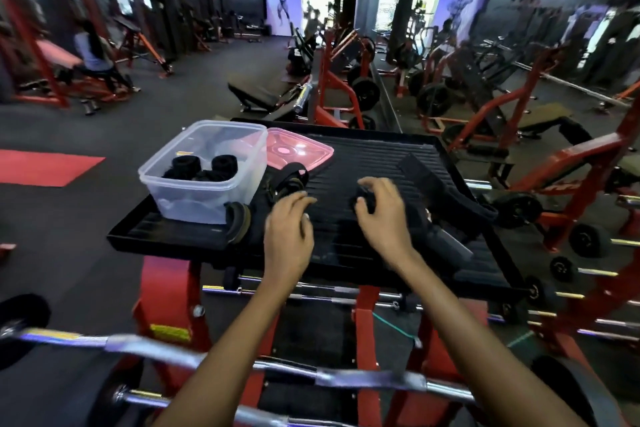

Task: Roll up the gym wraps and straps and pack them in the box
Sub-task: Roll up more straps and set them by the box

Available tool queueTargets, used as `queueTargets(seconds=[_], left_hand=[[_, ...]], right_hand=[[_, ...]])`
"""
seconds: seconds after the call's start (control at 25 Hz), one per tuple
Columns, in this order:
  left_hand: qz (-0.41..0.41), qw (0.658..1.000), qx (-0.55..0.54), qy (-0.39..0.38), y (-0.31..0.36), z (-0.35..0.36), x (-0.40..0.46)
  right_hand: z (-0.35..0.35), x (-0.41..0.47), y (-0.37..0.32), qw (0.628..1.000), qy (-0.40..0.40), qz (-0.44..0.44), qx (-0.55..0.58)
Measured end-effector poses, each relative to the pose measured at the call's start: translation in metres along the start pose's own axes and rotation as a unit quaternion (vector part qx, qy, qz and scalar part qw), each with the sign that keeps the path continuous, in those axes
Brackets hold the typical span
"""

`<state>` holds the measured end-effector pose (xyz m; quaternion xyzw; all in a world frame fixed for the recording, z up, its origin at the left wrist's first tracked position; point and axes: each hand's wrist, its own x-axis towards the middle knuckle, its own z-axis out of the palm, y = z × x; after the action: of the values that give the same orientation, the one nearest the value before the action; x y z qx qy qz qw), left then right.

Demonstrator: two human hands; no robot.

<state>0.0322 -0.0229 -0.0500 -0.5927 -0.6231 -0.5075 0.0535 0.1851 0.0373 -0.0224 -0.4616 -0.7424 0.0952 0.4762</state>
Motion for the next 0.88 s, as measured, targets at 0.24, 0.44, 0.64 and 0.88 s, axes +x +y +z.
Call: queueTargets(seconds=[0.24, 0.44, 0.64, 0.88], left_hand=[[-0.368, 0.916, -0.043, 0.152, -0.046, -0.049, -0.007], [-0.395, 0.91, 0.117, -0.051, -0.054, -0.051, 0.005], [-0.372, 0.926, 0.063, 0.001, -0.051, -0.044, 0.004], [-0.241, 0.971, 0.009, 0.001, -0.06, -0.062, 0.007]], right_hand=[[0.098, 0.061, -0.045, 0.915, -0.178, 0.31, 0.185], [0.142, 0.081, -0.035, 0.888, -0.193, 0.359, 0.211], [0.125, 0.058, -0.045, 0.96, -0.135, 0.22, 0.106], [0.129, 0.006, -0.05, 0.975, -0.146, 0.084, 0.147]])
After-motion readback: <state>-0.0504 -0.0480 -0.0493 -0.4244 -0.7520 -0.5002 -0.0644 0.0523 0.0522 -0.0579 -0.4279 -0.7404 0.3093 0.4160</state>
